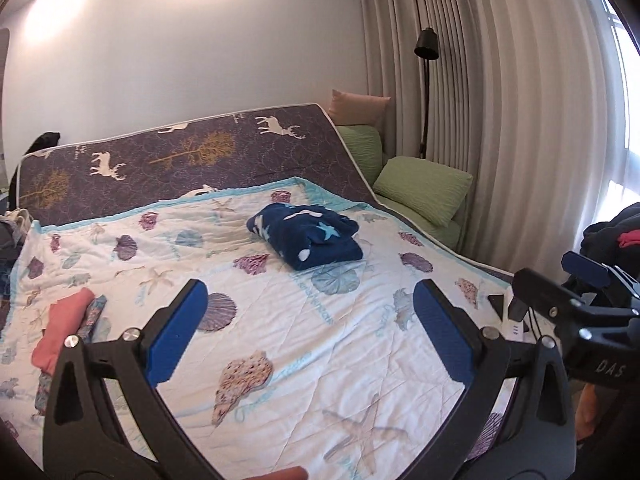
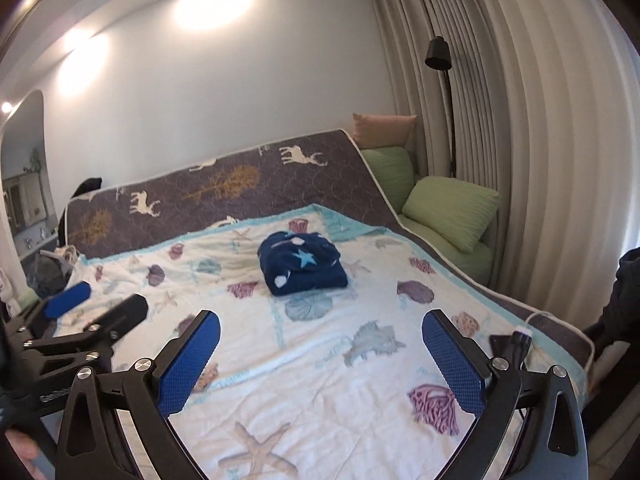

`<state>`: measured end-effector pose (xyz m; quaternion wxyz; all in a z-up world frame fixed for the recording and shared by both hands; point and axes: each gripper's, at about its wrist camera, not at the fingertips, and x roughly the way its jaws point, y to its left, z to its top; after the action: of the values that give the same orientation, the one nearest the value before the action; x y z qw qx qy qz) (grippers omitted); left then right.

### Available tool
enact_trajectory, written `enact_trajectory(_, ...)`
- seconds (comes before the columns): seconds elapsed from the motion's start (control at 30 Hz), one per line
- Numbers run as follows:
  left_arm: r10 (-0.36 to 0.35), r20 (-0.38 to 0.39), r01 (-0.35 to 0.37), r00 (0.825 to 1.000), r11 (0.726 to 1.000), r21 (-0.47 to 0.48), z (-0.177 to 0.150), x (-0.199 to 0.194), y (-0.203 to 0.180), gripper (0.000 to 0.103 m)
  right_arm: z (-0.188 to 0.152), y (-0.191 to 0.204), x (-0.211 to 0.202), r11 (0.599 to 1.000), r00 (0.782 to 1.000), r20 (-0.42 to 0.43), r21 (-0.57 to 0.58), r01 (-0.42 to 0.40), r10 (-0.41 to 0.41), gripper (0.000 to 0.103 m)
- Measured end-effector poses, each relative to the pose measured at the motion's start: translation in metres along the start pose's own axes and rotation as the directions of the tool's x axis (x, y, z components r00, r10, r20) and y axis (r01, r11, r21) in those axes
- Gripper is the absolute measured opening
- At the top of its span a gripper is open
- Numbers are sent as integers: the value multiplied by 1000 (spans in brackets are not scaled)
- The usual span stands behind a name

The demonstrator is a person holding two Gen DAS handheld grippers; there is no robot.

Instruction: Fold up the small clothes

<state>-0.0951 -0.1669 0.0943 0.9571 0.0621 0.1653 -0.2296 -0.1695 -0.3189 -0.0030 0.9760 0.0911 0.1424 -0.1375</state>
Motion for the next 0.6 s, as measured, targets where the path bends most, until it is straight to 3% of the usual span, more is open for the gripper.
enact_trajectory(0.6, 10, -49, -12, 999, 999, -39, -23, 2, 19, 102, -17, 23, 1, 999, 999, -45, -41, 13, -14, 103)
